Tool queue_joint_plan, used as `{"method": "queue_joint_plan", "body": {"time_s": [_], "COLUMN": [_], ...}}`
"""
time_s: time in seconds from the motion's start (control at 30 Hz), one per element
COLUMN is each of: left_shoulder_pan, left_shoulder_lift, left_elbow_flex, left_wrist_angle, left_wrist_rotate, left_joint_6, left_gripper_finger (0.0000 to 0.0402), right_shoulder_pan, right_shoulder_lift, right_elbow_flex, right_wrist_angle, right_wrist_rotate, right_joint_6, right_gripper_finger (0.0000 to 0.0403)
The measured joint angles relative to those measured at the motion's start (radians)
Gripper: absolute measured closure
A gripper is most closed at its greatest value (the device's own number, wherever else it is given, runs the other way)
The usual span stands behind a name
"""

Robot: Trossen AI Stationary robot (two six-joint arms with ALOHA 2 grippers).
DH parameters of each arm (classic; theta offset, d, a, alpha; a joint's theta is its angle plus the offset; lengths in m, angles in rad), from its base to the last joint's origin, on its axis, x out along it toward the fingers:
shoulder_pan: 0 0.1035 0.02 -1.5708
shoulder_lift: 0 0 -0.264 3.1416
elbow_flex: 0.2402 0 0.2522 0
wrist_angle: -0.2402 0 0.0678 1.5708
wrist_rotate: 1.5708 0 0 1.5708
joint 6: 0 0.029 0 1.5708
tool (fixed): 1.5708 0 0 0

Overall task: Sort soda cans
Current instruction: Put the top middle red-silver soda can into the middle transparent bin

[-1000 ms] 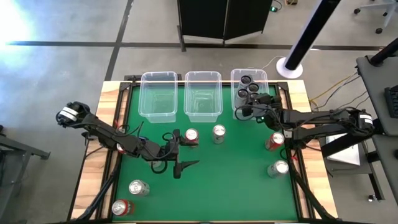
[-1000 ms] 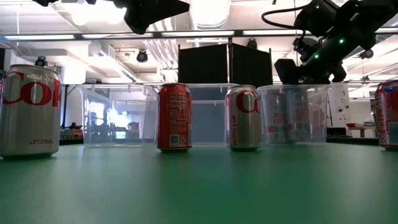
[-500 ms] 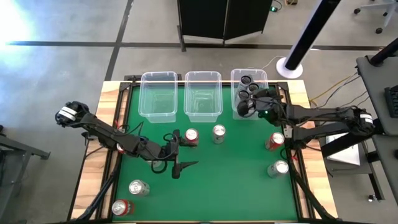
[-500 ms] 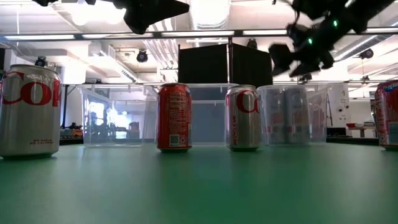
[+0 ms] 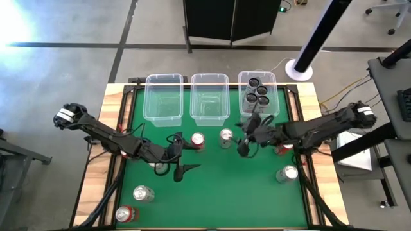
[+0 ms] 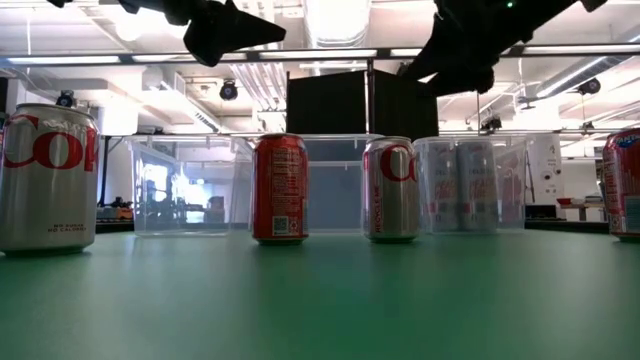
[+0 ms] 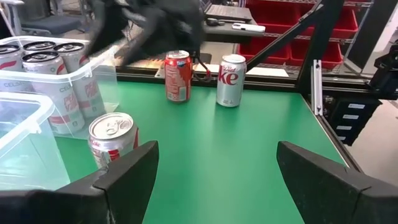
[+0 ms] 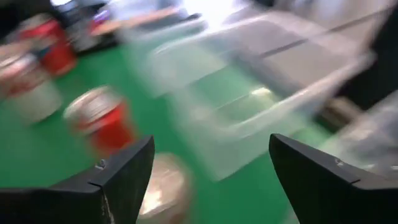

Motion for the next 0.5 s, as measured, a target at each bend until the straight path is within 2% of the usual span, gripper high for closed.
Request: {"method": "queue_joint_plan", "body": {"time_s": [0.17, 0.4, 0.5], "left_shoulder_pan": [0.0, 0.0, 0.001], "left_shoulder_lift": [-0.009, -0.01, -0.01], "left_elbow_flex": [-0.004, -0.004, -0.004], "left_wrist_angle": [-0.024, -0.049, -0.056], "left_wrist_rotate": [0.0, -0.001, -0.002], "left_joint_6": [-0.021, -0.024, -0.04], "left_gripper_finger": [0.009, 0.009, 0.009], "right_shoulder_pan": [0.064, 0.05, 0.031], "right_shoulder_lift": [0.125, 0.283, 0.34], "right_elbow_flex": [0.084, 0.311, 0.389], "right_wrist_angle": [-0.026, -0.327, -0.4], "right_wrist_rotate": [-0.031, -0.047, -0.076], "right_joint_6": [-0.005, -0.009, -0.028], "right_gripper_finger": [0.0088, 0.0016, 0.0007]}}
